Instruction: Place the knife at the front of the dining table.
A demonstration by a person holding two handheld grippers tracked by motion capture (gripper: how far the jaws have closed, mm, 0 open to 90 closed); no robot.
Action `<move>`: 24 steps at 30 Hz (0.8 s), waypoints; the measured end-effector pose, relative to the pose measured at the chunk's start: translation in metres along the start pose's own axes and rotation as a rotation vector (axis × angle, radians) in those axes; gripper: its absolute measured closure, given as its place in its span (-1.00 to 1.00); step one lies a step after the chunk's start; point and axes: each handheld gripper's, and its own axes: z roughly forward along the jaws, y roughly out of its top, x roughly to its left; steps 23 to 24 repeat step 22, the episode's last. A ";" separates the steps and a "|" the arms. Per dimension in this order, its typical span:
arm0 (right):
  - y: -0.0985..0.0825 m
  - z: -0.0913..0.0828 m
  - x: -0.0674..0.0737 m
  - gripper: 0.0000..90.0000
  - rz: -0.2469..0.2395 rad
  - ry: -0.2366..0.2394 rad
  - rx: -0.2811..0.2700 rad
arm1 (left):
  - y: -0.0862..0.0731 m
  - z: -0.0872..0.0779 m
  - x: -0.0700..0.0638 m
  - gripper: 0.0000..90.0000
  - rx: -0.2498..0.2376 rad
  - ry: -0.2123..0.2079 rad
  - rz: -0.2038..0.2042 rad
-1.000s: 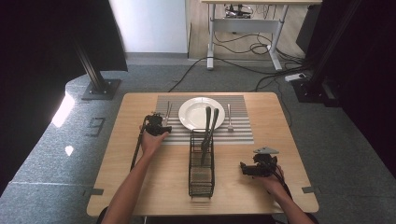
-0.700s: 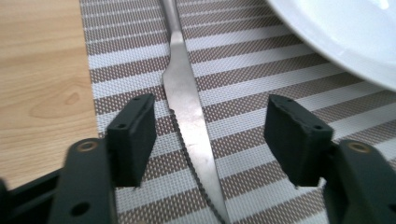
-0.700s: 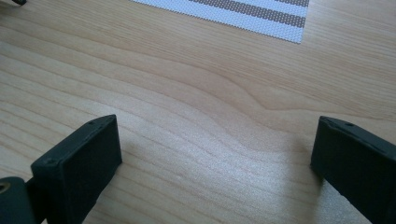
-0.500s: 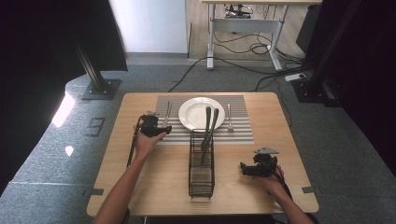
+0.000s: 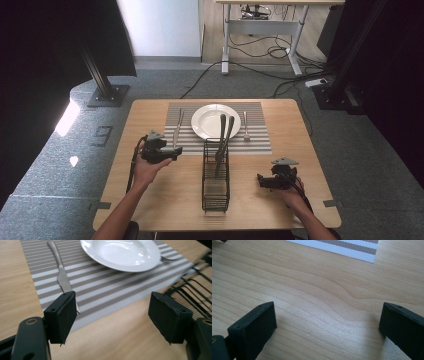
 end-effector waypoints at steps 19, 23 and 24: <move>0.001 0.001 0.000 -0.99 -0.003 0.003 0.001 | -0.041 -0.033 -0.015 -0.52 -0.008 -0.075 0.036; 0.001 0.001 0.000 -0.98 -0.003 0.003 0.001 | -0.042 -0.033 -0.014 -0.52 -0.007 -0.073 0.036; 0.001 0.001 0.000 -0.98 -0.003 0.003 0.001 | -0.042 -0.033 -0.014 -0.52 -0.007 -0.073 0.036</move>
